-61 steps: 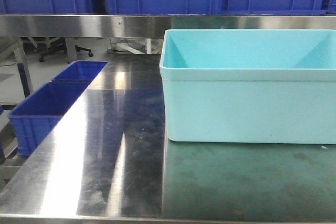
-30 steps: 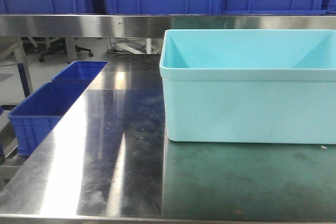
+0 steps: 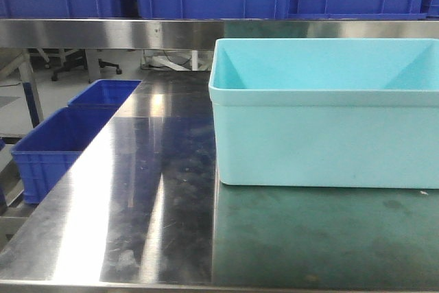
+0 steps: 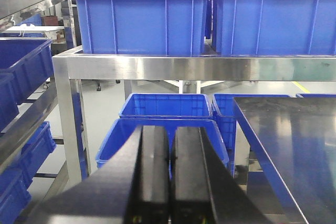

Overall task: Pick red cube and place on left shelf
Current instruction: 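Hold the red cube raised in the right gripper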

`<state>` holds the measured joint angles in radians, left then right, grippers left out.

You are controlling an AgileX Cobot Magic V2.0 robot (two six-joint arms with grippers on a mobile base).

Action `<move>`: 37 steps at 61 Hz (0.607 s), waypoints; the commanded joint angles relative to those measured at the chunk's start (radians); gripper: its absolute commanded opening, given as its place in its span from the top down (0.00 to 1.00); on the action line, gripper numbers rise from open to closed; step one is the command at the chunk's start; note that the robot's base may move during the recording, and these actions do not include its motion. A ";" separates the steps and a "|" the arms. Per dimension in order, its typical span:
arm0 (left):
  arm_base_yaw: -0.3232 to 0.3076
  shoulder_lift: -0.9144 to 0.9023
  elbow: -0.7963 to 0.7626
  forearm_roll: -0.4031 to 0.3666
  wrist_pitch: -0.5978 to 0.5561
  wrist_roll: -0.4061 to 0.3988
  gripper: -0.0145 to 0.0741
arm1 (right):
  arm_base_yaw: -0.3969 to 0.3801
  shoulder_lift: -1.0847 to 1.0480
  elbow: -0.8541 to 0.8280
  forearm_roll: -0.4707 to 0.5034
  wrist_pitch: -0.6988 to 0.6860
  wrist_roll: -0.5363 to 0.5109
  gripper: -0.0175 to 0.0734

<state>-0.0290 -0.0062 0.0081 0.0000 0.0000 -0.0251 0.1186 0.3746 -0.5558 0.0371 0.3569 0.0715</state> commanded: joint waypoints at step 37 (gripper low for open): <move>-0.002 -0.017 0.025 0.000 -0.089 0.000 0.72 | -0.002 0.007 -0.028 -0.010 -0.090 -0.007 0.75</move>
<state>-0.0290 -0.0062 0.0081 0.0000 0.0000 -0.0251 0.1186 0.3746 -0.5558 0.0371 0.3569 0.0715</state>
